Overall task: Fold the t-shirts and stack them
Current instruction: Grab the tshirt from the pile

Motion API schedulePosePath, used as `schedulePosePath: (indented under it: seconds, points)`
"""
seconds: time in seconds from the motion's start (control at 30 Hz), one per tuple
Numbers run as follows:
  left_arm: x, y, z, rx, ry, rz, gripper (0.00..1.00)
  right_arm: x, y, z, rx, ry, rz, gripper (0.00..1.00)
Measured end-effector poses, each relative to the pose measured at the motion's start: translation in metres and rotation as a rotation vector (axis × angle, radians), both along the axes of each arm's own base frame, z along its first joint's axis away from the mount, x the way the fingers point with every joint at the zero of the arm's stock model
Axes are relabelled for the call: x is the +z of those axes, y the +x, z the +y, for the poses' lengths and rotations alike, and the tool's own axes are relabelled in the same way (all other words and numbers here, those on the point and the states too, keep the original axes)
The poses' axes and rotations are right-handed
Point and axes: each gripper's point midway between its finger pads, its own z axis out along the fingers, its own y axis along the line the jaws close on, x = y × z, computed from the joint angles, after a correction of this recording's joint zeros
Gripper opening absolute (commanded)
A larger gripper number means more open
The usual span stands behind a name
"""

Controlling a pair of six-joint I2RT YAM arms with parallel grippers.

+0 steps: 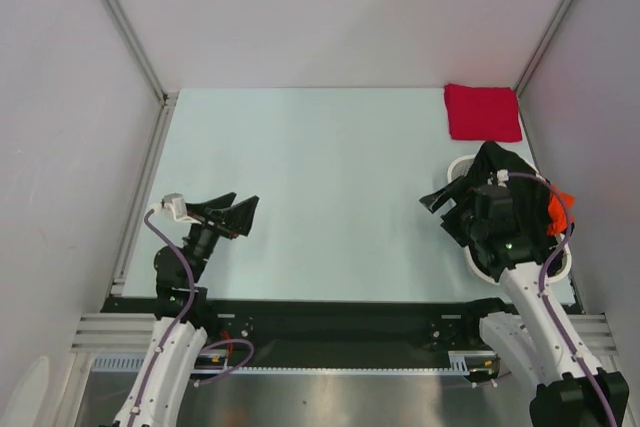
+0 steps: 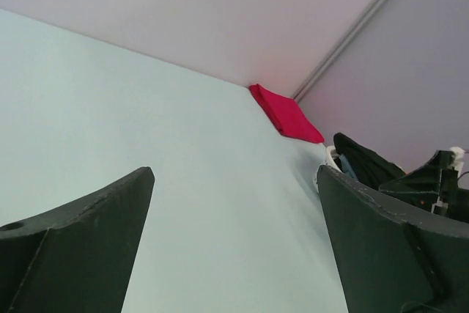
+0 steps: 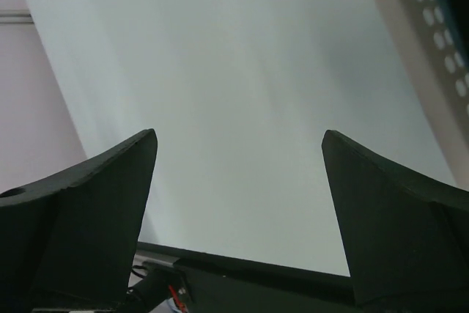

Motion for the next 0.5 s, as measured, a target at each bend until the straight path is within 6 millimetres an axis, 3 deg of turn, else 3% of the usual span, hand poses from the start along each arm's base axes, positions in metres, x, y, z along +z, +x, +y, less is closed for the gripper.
schedulePosePath:
  seconds: [0.07,0.2,0.5]
  points:
    - [-0.001,0.005,0.004,0.027,-0.019,0.041,1.00,0.012,0.008,-0.005,0.021,-0.049,-0.016,1.00]
    - [0.003,0.011,0.008,0.055,-0.034,0.108,1.00,0.033,0.039,-0.034,-0.034,-0.117,-0.031,1.00]
    - [0.025,0.027,0.010,0.078,-0.024,0.265,1.00,0.068,0.119,-0.133,-0.244,-0.496,0.105,0.87]
